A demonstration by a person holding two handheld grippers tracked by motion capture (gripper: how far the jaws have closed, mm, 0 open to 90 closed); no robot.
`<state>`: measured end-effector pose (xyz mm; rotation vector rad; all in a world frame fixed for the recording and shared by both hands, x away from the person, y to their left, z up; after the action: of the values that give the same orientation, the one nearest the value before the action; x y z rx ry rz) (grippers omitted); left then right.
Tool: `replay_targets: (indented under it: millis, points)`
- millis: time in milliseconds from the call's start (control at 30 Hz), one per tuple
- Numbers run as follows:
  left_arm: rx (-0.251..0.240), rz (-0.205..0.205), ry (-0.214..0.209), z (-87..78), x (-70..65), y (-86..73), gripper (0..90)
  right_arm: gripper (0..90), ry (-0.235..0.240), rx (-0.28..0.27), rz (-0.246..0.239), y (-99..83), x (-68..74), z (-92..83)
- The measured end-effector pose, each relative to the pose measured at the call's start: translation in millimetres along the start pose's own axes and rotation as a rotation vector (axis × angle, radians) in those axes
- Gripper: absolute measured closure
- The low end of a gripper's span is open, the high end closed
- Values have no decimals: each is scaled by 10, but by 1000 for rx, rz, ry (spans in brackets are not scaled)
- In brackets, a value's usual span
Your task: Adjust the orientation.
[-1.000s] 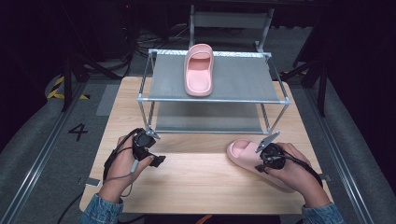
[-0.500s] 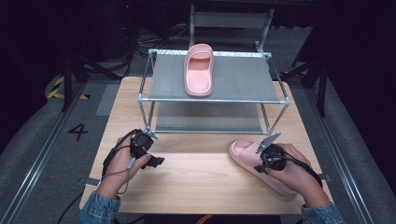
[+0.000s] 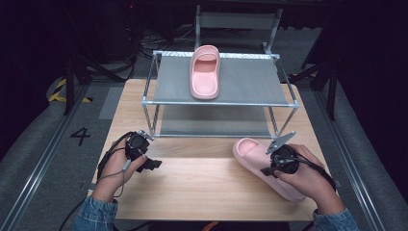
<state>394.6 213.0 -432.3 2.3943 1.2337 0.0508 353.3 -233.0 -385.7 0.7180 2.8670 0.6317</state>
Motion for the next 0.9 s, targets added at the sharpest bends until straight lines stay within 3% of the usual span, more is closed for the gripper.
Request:
replay_targets:
  millis: [233,367,567,733,900]
  points:
    - [8,-19,-2,-16,80,-24,199,807,-31,-2,-15,117,-58,-178]
    - [6,-7,-11,-57,96,-17,196,807,-18,-28,-23,225,-66,-336]
    - [14,-3,-14,-80,117,-31,199,807,-37,-25,-45,435,-66,-533]
    - [21,8,-22,-122,131,-45,198,806,-31,-20,-68,616,-46,-702]
    - [9,3,-19,-200,183,-64,196,806,7,-36,-88,773,-25,-860]
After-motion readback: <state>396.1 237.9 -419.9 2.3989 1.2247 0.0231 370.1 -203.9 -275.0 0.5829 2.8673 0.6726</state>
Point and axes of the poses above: each handheld gripper's, and its own axes: z roughly forward along the jaws, y roughly out of its top, x roughly to its left, the point moved 1 cm from there along z, roughly forward along the jaws, and after that the axes turned 6 degrees about -z, right-handed, at the moved point
